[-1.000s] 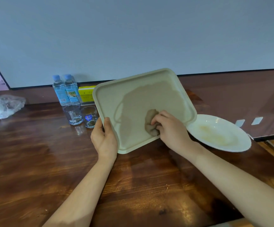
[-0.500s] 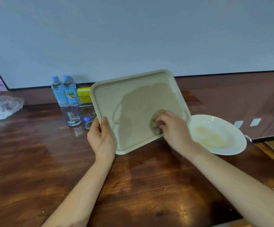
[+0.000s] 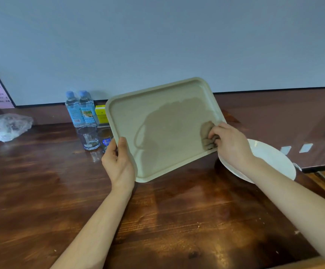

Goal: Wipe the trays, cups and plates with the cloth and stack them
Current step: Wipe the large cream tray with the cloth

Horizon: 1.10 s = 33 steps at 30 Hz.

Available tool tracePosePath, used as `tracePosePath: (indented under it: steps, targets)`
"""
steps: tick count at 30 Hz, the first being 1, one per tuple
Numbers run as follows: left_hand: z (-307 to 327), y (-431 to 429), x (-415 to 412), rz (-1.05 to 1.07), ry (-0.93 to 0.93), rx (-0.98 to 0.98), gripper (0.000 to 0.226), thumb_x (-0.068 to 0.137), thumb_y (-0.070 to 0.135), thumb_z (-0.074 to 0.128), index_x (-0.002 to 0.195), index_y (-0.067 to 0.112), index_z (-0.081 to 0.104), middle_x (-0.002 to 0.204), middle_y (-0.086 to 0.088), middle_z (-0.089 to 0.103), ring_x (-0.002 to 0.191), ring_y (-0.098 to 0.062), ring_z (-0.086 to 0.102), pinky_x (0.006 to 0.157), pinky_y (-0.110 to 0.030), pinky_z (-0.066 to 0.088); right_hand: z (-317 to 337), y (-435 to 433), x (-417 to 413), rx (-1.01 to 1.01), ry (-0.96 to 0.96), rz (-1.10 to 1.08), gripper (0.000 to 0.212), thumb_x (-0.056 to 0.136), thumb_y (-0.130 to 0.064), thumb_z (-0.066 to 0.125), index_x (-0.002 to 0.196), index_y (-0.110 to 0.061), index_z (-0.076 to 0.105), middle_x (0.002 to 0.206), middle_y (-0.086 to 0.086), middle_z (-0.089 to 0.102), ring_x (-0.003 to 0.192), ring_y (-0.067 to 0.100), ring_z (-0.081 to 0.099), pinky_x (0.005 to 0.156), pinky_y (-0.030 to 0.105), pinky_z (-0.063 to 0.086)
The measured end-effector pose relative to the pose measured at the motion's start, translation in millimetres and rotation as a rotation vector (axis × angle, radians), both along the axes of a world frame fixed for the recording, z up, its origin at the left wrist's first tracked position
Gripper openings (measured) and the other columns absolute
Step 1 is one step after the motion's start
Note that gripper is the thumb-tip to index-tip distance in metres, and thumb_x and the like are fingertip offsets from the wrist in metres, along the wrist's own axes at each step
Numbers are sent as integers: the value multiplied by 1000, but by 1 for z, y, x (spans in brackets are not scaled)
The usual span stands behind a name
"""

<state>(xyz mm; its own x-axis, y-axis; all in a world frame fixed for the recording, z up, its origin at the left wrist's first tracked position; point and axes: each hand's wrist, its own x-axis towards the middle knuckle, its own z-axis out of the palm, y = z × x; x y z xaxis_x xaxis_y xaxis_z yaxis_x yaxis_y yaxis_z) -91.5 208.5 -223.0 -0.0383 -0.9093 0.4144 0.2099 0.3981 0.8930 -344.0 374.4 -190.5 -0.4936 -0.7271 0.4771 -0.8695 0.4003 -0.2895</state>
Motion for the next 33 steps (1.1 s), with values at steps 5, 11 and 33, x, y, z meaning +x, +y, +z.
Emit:
tracePosePath:
  steps: [5, 11, 33]
  targets:
    - [3, 8, -4, -26, 1, 43, 49, 111, 16, 57, 64, 24, 43, 55, 17, 33, 56, -4, 27, 53, -20, 25, -12, -12, 49, -4, -48, 183, 32, 82, 8, 63, 98, -18, 75, 107, -6, 65, 97, 21, 65, 81, 23, 44]
    - [3, 4, -1, -16, 50, 50, 40, 111, 17, 57, 71, 22, 57, 63, 12, 46, 61, -3, 36, 57, -18, 33, -5, -53, 88, -93, -45, 446, 24, 95, 0, 65, 106, -16, 78, 109, -7, 64, 96, 5, 58, 86, 9, 44]
    - [1, 7, -1, -171, 73, 139, 30, 111, 22, 59, 88, 10, 73, 80, -5, 67, 77, -18, 59, 72, -36, 50, 39, -61, 18, -316, 79, 33, 27, 99, -4, 60, 117, -13, 78, 116, -1, 64, 106, 22, 60, 86, 34, 50]
